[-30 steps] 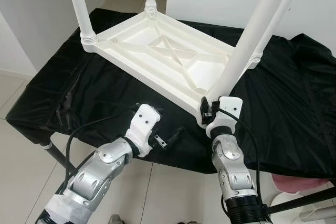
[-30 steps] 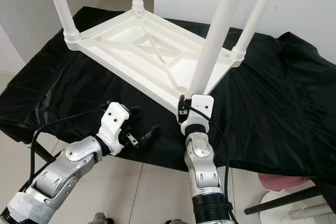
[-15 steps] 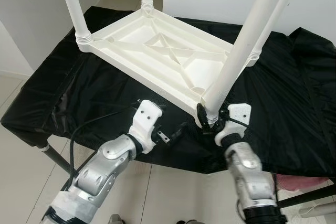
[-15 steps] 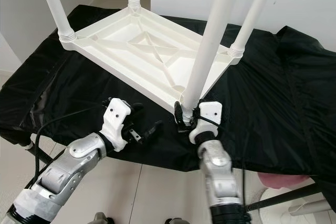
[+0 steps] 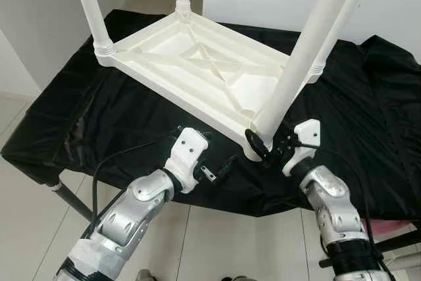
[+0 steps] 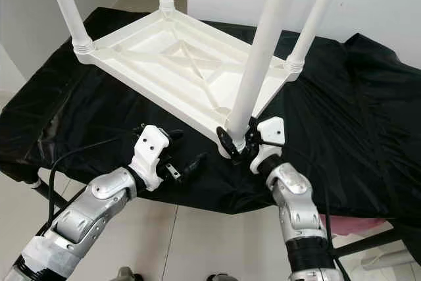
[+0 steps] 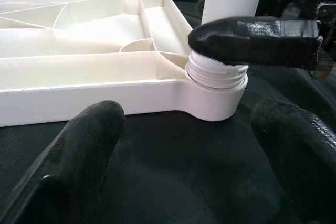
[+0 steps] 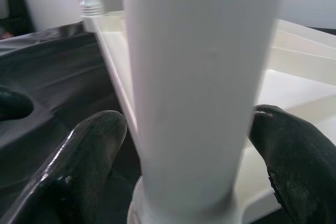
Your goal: Building children table
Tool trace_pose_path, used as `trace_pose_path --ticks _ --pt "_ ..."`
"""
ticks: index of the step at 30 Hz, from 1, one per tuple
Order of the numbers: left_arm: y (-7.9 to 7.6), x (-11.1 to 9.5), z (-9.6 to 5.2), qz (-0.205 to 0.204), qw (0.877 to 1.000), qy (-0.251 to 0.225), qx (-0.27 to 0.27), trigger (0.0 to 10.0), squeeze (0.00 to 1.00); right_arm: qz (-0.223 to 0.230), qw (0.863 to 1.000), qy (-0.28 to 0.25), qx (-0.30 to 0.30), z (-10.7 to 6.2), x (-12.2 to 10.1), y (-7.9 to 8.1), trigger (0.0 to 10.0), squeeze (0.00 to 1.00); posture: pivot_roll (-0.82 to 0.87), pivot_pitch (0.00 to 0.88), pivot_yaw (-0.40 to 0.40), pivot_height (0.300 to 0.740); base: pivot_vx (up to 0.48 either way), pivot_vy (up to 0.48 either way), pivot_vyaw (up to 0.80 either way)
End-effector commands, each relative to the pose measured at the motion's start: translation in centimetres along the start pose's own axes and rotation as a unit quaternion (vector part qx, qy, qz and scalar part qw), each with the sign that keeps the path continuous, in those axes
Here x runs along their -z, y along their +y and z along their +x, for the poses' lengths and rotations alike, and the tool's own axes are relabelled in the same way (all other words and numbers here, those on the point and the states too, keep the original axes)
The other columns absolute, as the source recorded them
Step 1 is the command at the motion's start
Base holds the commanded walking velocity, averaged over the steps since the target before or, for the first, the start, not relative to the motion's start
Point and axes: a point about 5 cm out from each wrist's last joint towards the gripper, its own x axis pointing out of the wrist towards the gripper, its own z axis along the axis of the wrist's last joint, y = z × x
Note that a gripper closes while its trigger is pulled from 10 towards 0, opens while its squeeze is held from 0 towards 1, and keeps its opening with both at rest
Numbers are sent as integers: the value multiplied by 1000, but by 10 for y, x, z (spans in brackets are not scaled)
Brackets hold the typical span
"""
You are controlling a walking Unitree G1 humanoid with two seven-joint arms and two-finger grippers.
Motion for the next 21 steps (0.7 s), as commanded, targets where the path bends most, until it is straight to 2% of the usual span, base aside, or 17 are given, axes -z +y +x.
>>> trace_pose_path --ticks 1,6,7,21 --pt "-9 2 1 3 998 5 66 10000 0 4 1000 9 -24 1 5 1 10000 0 -12 95 -30 740 0 0 0" --pt "-9 2 3 7 998 3 67 10000 0 -8 999 21 -48 8 8 -2 10000 0 -8 87 -32 740 0 0 0" --pt "-8 1 3 10 998 1 65 10000 0 -11 997 29 -65 12 12 -4 0 0 -4 84 -35 740 0 0 0" --pt "-9 1 4 9 998 0 62 10000 0 2 997 41 -67 7 18 -8 0 0 -4 86 -45 740 0 0 0"
